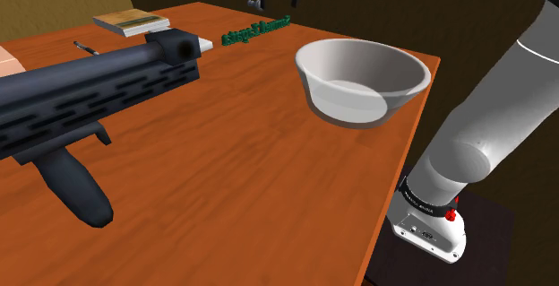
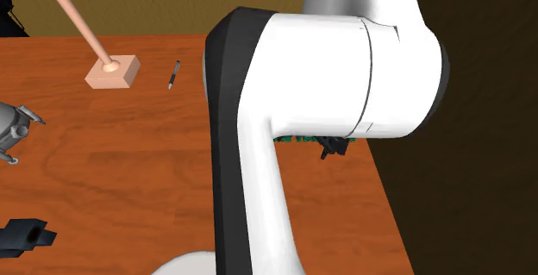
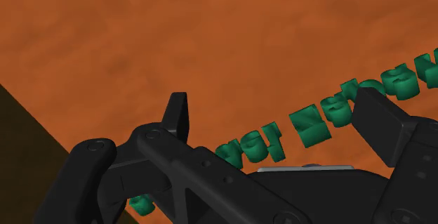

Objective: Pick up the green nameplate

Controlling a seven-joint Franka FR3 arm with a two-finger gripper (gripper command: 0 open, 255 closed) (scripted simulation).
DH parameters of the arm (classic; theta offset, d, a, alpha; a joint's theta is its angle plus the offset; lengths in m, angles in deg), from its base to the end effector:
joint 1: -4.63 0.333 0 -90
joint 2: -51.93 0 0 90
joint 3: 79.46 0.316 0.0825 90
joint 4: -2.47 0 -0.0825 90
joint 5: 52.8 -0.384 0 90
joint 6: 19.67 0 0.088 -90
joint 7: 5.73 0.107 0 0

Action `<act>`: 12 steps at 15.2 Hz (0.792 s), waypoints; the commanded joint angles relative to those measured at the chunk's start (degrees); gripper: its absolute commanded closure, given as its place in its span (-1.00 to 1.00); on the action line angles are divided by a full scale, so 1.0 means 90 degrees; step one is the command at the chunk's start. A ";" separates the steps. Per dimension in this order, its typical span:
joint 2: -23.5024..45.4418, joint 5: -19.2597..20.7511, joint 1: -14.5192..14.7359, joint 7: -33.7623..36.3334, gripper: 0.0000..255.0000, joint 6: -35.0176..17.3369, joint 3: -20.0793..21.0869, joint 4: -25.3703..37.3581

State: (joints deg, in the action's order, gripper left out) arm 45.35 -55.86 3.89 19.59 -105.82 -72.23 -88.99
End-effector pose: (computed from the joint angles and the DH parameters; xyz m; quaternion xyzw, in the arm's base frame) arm 0.5070 0.0682 0.6674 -0.9866 0.1618 -0.0049 0.0216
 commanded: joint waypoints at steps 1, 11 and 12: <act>0.0522 0.0050 0.0015 0.0238 -1.00 0.0085 0.0051 0.0667; 0.1109 0.0121 0.0057 0.0525 -1.00 -0.0323 0.0085 0.0925; 0.1090 0.0118 0.0055 0.0521 -1.00 -0.0379 0.0084 0.0850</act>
State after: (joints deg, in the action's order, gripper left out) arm 55.29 -54.78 4.38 24.30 -108.59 -71.47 -80.59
